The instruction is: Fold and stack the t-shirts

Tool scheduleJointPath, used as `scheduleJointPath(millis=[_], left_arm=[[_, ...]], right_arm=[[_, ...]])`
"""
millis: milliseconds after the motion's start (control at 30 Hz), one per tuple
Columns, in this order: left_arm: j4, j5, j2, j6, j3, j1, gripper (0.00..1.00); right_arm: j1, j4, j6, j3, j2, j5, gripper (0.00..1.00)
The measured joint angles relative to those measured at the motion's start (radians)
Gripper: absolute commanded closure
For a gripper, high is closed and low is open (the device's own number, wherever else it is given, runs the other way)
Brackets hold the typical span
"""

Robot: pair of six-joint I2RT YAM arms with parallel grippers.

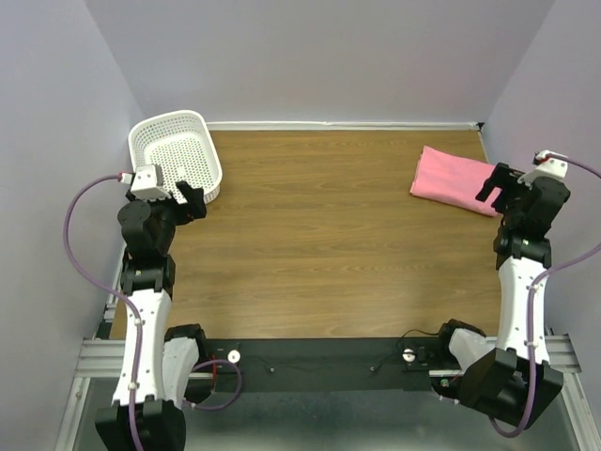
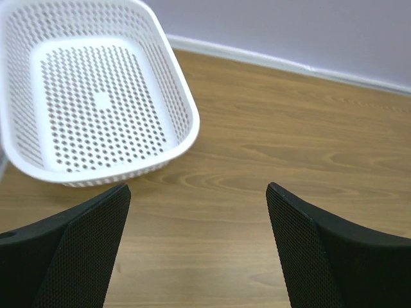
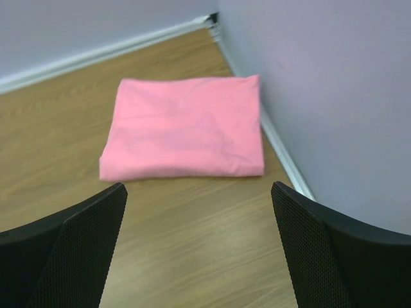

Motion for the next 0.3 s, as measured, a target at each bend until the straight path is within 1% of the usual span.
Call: scheduleJointPath(millis=[133, 200, 300], left_arm=[[-0.003, -0.052, -0.120, 0.043, 0.000, -0.013, 0.06], [-0.002, -0.060, -0.153, 0.057, 0.000, -0.021, 0.06], [0.000, -0.062, -0.163, 0.069, 0.000, -0.032, 0.06]], right_arm=[[0.000, 0.037, 0.074, -0.034, -0.033, 0.130, 0.00], [0.000, 0.043, 0.080, -0.043, -0.033, 0.164, 0.00], [0.000, 0.060, 0.079, -0.066, -0.039, 0.190, 0.00]])
